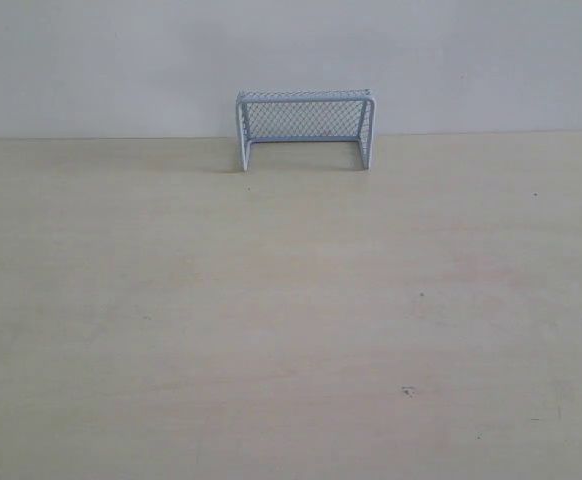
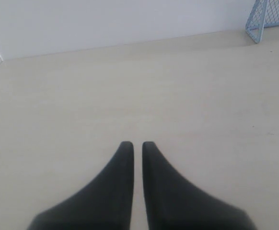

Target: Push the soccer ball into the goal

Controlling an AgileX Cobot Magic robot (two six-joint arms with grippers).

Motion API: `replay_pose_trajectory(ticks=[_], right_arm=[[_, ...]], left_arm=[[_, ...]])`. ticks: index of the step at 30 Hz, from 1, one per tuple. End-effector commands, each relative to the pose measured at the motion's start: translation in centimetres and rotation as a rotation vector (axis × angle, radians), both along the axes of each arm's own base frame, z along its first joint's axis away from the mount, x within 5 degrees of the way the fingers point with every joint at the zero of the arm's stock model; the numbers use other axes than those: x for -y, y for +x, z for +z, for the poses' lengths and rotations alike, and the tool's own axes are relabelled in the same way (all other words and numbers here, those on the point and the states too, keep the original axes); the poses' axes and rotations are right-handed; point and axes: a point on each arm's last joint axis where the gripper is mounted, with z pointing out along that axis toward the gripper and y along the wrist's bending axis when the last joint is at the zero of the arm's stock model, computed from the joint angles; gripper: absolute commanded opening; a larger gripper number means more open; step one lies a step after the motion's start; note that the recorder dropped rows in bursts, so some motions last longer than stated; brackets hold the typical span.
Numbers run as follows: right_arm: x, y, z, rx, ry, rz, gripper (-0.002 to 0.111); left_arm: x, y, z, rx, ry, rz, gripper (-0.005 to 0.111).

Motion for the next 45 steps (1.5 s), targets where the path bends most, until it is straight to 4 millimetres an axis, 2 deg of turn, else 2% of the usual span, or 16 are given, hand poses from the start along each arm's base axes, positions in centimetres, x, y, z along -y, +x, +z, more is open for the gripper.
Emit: replay_pose_trajectory(ticks=[1,9,26,35,39,45], right_arm=[[0.2,-0.1,-0.9,0.053,0.05,-0.035,0.0],[0.4,-0.4,-2.9,0.095,0.089,-0.052,0.0],[1.5,-0.5,-7.8,0.103,0.142,-0.211,0.0],[1.7,-0.8,-11.4,0.127,0.176,-0.245,0.0],[1.9,-1.0,-12.4,0.139,0.181,-0.265,0.0],[1.9,-1.0,-12.8,0.134,0.18,-0.266,0.0]], left_arm=[[0.1,0.0,0.1,0.003,-0.009,-0.006,0.006],[0.1,0.0,0.1,0.003,-0.009,-0.006,0.006],[0.1,0.0,0.1,0.003,-0.009,-0.006,0.006],[0.1,0.0,0.1,0.003,-0.009,-0.006,0.006],[0.1,0.0,0.1,0.003,-0.009,-0.006,0.006],[0.1,0.0,0.1,0.003,-0.009,-0.006,0.006]])
